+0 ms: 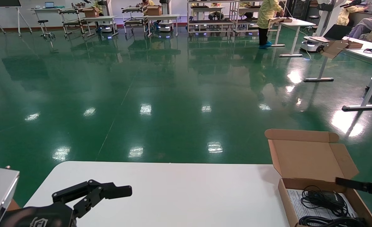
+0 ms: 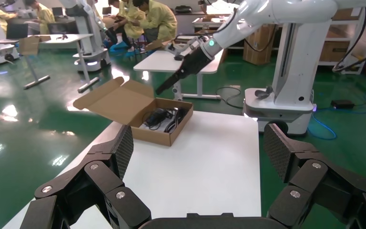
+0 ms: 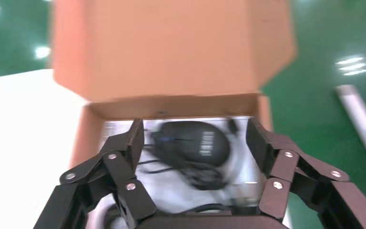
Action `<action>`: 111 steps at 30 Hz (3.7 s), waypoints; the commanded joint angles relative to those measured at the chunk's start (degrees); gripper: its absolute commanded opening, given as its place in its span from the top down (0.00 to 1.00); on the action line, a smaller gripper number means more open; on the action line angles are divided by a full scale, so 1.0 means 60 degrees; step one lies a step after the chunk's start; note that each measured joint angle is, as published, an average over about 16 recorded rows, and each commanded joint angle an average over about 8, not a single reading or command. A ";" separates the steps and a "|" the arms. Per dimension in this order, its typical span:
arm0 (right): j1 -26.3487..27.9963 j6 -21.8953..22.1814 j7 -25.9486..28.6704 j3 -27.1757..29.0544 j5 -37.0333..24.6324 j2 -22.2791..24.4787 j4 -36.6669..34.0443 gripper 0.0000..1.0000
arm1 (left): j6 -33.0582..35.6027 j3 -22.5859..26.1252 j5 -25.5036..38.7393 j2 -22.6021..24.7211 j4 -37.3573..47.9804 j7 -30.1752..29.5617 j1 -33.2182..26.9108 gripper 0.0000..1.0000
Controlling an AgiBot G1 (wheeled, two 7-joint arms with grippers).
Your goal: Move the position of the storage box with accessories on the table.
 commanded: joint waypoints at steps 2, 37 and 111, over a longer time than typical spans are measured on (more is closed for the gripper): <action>0.0296 -0.0798 0.0199 0.0058 0.0092 0.0104 0.0055 0.00 | 0.0000 0.0000 0.0000 0.0000 0.0000 0.0000 0.0000 0.00; 0.0505 -0.2895 0.0490 0.0621 0.0748 0.0257 0.1111 0.00 | -0.0003 -0.0001 -0.0002 -0.0001 0.0002 0.0000 0.0003 0.00; -0.6209 -0.5565 -0.4024 0.5325 0.5421 0.2182 1.2147 0.00 | -0.0004 -0.0001 -0.0003 -0.0003 0.0005 0.0000 0.0005 0.00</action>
